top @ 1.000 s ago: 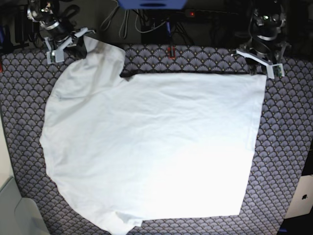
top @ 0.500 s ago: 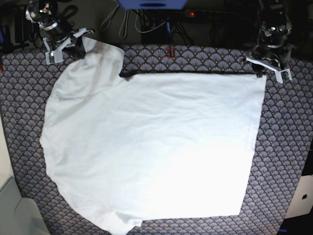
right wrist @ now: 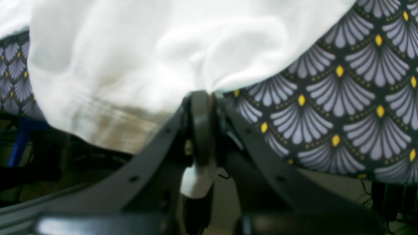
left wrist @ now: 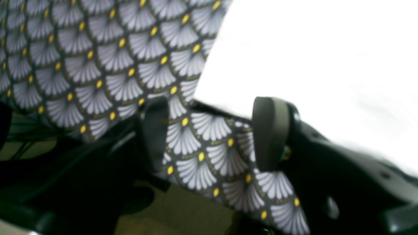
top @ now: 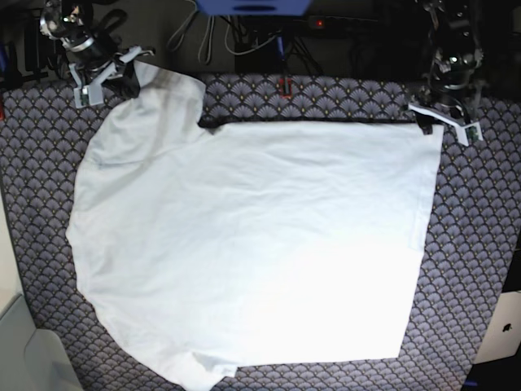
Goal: Fold the T-shirt properly
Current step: 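Lower the left gripper onto the other shoulder corner and pinch it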
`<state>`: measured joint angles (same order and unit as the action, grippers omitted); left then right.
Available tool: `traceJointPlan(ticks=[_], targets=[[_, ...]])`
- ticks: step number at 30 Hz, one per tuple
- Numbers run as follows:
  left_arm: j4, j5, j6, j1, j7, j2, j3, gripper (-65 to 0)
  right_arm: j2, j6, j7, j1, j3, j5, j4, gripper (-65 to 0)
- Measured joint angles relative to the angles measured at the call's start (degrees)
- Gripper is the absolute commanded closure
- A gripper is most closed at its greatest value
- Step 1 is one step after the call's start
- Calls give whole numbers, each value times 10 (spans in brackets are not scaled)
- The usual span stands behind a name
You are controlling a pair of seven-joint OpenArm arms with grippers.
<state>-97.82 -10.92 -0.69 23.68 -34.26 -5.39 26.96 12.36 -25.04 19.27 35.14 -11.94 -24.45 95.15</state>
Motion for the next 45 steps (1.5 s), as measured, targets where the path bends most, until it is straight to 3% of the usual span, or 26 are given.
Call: traceJointPlan(ticks=[24,27,33,45], targets=[[63,-5,-4,-36,15,-1,0,-387,0,0,0,0,0,0,0,0],[63,-5,-5,-36,15,0,-1,-305,0,0,0,0,0,0,0,0],[63,-10,-11,-37,17,3,-4,0,0,0,0,0,0,0,0,0],[23,-6,-5,-33,-1,5,-2,-3,14,4,12,18,-3,12,87,0]])
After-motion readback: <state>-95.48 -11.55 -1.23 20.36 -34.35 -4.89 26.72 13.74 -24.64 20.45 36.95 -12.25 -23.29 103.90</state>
